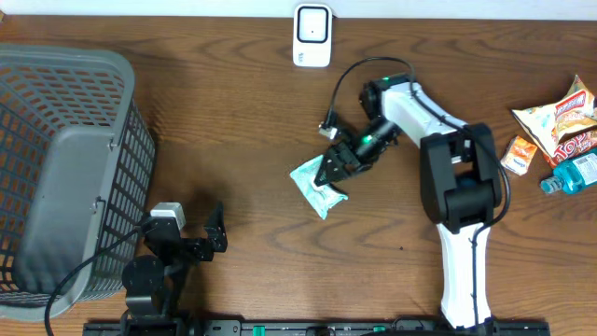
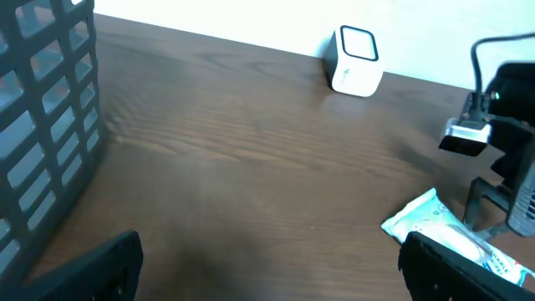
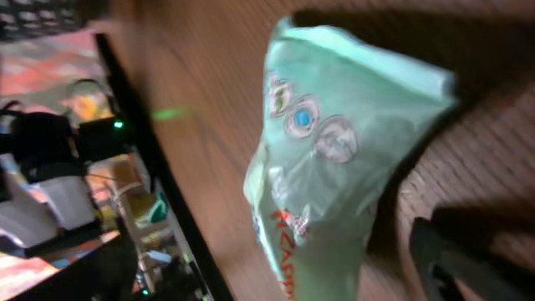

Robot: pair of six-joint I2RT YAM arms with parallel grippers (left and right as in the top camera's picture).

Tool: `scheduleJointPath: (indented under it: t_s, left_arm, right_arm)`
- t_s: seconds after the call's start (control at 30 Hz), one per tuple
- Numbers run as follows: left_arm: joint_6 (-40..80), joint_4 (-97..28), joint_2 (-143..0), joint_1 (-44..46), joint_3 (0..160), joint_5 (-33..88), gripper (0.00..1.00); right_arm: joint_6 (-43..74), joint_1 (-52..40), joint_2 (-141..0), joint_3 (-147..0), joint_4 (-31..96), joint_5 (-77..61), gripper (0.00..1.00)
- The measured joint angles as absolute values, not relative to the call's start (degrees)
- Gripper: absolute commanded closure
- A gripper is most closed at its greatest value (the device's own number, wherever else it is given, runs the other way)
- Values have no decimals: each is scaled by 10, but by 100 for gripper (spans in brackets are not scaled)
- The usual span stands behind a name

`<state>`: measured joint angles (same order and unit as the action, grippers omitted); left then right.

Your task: Scan the item barcode

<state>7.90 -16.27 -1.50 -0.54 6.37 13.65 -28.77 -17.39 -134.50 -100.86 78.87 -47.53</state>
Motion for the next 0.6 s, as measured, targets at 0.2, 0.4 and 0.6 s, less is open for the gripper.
scheduleJointPath:
  t_s: [0.2, 0.4, 0.6]
  left_arm:
    - [79, -163, -15, -5, 64, 136, 2]
    - [79, -163, -15, -5, 64, 136, 2]
    - [79, -163, -15, -5, 64, 136, 2]
  right_arm:
    - [-191, -199, -1330, -1096, 799, -372, 1]
    - [-75, -270, -1254, -1111, 755, -208, 20]
    - [30, -388, -1232, -1096, 736, -51, 19]
